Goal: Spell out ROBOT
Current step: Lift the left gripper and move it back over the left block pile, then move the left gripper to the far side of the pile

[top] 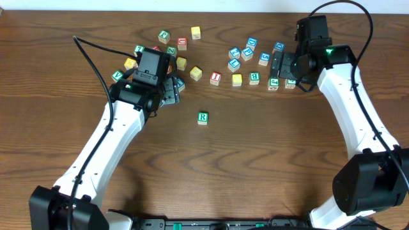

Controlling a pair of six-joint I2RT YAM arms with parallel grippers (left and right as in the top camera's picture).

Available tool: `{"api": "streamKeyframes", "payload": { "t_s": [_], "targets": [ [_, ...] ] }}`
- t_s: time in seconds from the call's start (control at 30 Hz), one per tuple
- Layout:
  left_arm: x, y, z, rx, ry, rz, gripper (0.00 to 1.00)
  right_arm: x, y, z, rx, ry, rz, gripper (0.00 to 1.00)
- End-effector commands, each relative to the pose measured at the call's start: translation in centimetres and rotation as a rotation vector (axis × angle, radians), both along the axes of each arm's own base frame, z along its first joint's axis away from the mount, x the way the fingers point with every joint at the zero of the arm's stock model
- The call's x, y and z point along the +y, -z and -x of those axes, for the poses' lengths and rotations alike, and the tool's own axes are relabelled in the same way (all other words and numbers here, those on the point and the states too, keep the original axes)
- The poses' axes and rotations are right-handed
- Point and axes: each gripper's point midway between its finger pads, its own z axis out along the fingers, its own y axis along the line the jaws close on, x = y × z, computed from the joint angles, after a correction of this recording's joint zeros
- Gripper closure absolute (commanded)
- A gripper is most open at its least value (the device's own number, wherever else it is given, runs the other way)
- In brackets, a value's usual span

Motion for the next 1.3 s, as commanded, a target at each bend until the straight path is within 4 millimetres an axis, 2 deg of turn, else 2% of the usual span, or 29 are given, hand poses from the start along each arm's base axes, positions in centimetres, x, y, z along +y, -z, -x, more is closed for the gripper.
{"api": "streamKeyframes", "payload": {
  "t_s": [0.0, 0.57, 0.8, 0.97, 1.07, 1.27],
  "targets": [
    [0.1, -1.2, -0.2, -0.025, 0.026, -0.012, 0.21, 0.4, -0.7, -0.5, -0.021, -0.004, -0.011, 0.01],
    [-0.9, -1.0, 0.1, -0.009, 0.073, 0.029, 0.2, 1.4, -0.6, -0.3, -0.016, -0.03, -0.048, 0.01],
    [-0.9, -1.0, 0.1, -0.009, 0.077, 0.025, 0.2, 3.9, -0.8, -0.3, -0.032, -0.108, -0.04, 0.04],
    [-0.7, -1.0, 0.0, -0.014, 0.09, 0.001, 0.2, 5.5, -0.6, 0.5, -0.014, -0.168, -0.026, 0.04],
    [-0.4, -1.1, -0.2, -0.021, 0.082, -0.002, 0.2, 5.6, -0.4, 1.0, 0.004, -0.174, -0.022, 0.04],
    [0.0, -1.2, -0.4, -0.026, 0.071, -0.001, 0.2, 4.7, -0.2, 1.3, 0.021, -0.152, 0.026, 0.03]
  ]
}}
